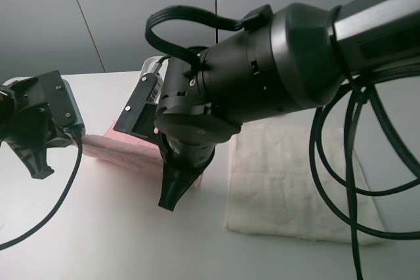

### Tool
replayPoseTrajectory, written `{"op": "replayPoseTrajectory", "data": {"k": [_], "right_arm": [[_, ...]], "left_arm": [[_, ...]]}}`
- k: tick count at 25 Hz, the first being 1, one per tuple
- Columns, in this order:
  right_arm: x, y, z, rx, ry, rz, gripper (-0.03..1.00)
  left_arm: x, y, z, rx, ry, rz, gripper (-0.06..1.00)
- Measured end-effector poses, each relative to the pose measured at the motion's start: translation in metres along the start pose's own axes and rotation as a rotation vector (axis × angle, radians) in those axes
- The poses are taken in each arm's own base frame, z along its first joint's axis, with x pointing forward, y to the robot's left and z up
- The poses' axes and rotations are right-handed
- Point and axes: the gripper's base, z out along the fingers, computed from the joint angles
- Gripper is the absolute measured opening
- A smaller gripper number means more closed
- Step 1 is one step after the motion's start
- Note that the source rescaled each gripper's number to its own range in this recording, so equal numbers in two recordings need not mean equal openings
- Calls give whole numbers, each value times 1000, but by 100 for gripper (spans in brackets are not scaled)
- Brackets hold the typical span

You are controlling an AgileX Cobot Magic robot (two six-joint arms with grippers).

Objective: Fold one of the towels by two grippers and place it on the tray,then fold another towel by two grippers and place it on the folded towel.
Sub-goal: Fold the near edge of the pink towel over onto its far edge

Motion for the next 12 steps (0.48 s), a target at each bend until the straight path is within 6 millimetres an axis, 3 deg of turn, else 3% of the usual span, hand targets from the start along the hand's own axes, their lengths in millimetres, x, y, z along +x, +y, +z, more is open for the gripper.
{"op": "replayPoseTrajectory", "data": {"k": [12], "right_arm": [[5,-51,14,2,-57,250,1]], "left_arm": [[-12,16,28,-55,-53,-135,1]]}}
